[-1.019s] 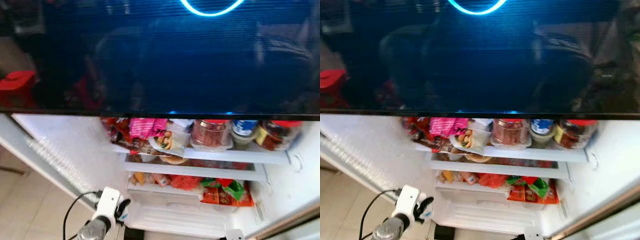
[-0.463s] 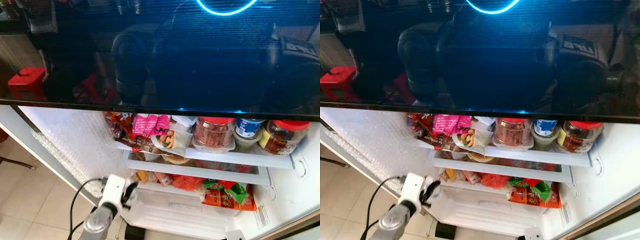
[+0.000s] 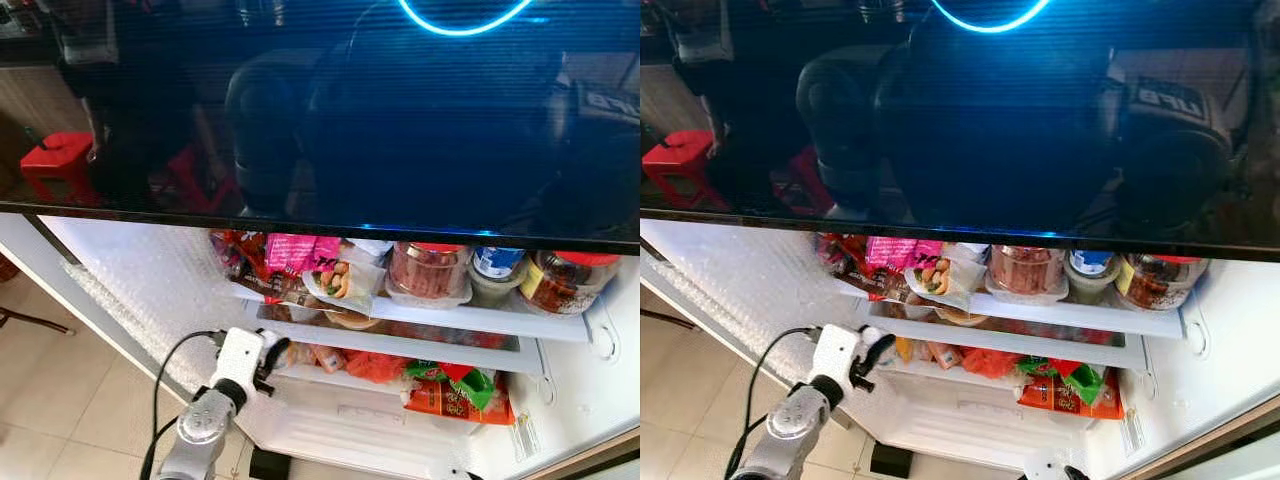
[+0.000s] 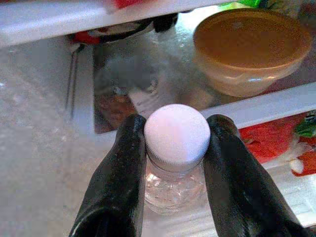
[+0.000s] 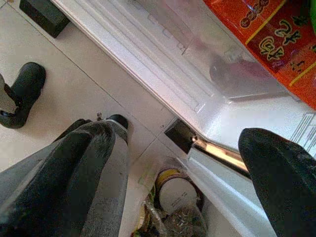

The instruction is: Restocking fridge

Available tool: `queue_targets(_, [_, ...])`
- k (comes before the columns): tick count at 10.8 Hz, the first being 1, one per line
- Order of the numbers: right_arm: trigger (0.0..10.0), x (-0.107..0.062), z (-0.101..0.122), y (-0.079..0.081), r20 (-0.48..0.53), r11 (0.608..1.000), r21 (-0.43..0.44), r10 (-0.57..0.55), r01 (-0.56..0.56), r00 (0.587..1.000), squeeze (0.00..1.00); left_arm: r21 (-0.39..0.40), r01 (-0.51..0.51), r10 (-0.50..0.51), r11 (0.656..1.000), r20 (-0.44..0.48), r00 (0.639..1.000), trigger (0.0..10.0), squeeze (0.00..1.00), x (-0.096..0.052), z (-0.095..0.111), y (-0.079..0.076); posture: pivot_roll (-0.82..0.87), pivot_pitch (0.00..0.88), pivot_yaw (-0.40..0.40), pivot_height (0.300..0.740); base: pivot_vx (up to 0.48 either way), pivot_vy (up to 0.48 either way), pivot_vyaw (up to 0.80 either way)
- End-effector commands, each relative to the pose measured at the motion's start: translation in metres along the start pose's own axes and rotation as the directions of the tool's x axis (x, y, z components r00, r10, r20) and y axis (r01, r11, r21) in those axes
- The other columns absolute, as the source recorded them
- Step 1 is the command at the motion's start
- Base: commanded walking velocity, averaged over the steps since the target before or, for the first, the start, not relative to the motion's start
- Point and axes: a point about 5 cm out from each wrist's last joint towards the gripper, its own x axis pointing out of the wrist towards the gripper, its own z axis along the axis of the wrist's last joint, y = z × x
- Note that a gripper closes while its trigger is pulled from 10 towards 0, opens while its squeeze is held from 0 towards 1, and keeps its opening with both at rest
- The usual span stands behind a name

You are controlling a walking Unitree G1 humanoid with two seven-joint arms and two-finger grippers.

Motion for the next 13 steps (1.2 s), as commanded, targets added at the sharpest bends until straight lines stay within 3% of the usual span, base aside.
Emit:
queue_targets(1, [10.0, -0.010, -0.040, 0.023, -0.164, 0.996, -0.035, 0.073, -0.080, 0.984, 0.00, 0.005, 0.007, -0.007, 1.000, 0.003, 1.000, 10.0, 0.00, -0.002, 0.000, 0.001, -0.08, 0.073, 0.084, 0.740, 0.000, 0.000, 0.00])
queue_targets(3, [10.0, -0.010, -0.041, 0.025, -0.172, 0.995, -0.040, 0.078, -0.086, 0.982, 0.00, 0.011, 0.008, -0.008, 1.000, 0.002, 1.000, 10.0, 0.00, -0.004, 0.000, 0.002, -0.07, 0.065, 0.085, 0.740, 0.000, 0.000, 0.00])
queue_targets(5, [10.0, -0.009, -0.037, 0.026, -0.149, 0.994, -0.029, 0.102, -0.108, 0.984, 0.00, 0.027, 0.001, -0.002, 1.000, 0.006, 1.000, 10.0, 0.00, -0.003, 0.002, 0.006, -0.07, 0.075, 0.084, 0.705, 0.000, 0.000, 0.00])
queue_targets(7, [10.0, -0.009, -0.034, 0.026, -0.122, 0.993, -0.036, 0.110, -0.115, 0.986, 0.00, 0.037, -0.010, 0.009, 0.999, 0.022, 1.000, 10.0, 0.00, 0.000, 0.008, 0.009, -0.07, 0.082, 0.082, 0.700, 0.000, 0.000, 0.00])
queue_targets(9, [10.0, -0.009, -0.034, 0.027, -0.130, 0.966, -0.212, 0.121, -0.147, 0.984, 0.00, 0.041, -0.015, 0.014, 0.999, 0.028, 1.000, 10.0, 0.00, 0.002, 0.010, 0.010, -0.07, 0.090, 0.082, 0.700, 0.000, 0.000, 0.00])
queue_targets(11, [10.0, -0.009, -0.035, 0.027, -0.139, 0.940, -0.297, 0.133, -0.169, 0.981, 0.00, 0.042, -0.020, 0.019, 0.999, 0.029, 0.999, 10.0, 0.00, 0.002, 0.011, 0.011, -0.07, 0.093, 0.080, 0.695, 0.000, 0.000, 0.00])
queue_targets(13, [10.0, -0.010, -0.036, 0.028, -0.130, 0.946, -0.271, 0.147, -0.178, 0.980, 0.00, 0.044, -0.021, 0.020, 0.999, 0.032, 0.999, 10.0, 0.00, 0.003, 0.012, 0.010, -0.07, 0.095, 0.079, 0.680, 0.000, 0.000, 0.00])
